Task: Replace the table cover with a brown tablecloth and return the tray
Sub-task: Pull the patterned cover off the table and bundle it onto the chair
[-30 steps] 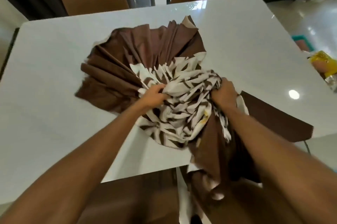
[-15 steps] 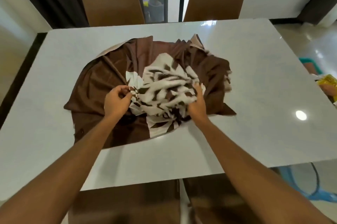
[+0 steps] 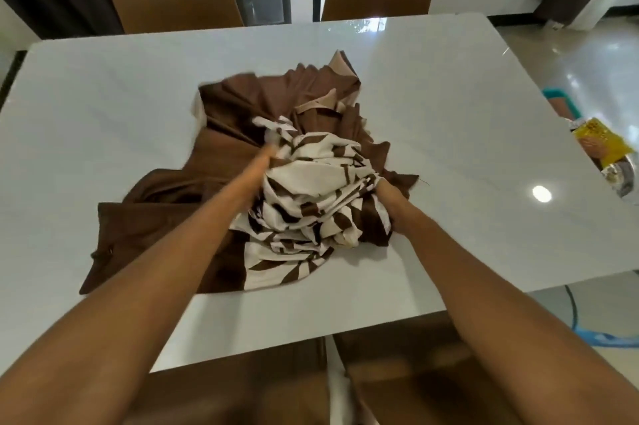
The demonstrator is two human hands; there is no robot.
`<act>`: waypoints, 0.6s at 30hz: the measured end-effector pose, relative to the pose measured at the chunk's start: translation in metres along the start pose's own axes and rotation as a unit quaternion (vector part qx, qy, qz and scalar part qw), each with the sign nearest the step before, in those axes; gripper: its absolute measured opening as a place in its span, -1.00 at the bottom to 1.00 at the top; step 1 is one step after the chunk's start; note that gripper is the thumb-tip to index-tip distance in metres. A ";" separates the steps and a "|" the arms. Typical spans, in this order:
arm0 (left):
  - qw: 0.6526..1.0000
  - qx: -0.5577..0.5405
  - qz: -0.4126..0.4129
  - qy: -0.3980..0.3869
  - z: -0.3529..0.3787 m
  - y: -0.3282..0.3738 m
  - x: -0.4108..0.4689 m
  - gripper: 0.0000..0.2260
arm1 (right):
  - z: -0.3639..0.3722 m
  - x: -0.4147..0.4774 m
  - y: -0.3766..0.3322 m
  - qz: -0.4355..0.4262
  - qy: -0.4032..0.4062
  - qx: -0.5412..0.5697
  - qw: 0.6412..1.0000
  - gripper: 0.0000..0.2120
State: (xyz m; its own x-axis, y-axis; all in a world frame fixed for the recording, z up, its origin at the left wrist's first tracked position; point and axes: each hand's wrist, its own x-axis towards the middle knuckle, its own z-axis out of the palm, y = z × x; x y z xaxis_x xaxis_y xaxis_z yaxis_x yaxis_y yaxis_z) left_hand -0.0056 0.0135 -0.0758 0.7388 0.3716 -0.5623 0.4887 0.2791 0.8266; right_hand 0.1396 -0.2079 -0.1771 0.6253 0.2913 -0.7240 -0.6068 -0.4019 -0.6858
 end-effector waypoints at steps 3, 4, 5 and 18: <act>0.995 0.024 -0.039 -0.090 0.045 -0.009 -0.017 -0.70 | 0.005 -0.005 -0.005 -0.056 0.025 -0.149 0.987 -0.60; 0.993 0.031 -0.049 -0.100 0.049 -0.012 -0.022 -0.70 | 0.007 -0.017 -0.008 -0.092 0.021 -0.203 0.975 -0.67; 0.993 0.026 -0.053 -0.099 0.047 -0.013 -0.027 -0.72 | 0.008 -0.027 -0.011 -0.129 0.017 -0.248 0.960 -0.72; 0.860 0.340 -0.045 0.378 -0.058 -0.073 -0.078 -0.08 | -0.041 -0.078 -0.083 -0.115 -0.184 -0.144 0.965 -0.04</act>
State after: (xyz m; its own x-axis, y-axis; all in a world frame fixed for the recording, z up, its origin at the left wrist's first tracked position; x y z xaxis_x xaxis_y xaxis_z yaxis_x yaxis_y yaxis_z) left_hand -0.1260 0.0159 -0.0941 0.2963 0.9166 -0.2683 0.8765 -0.1494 0.4575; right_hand 0.1606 -0.2328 -0.0606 0.4788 0.6687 -0.5689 -0.2771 -0.4997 -0.8207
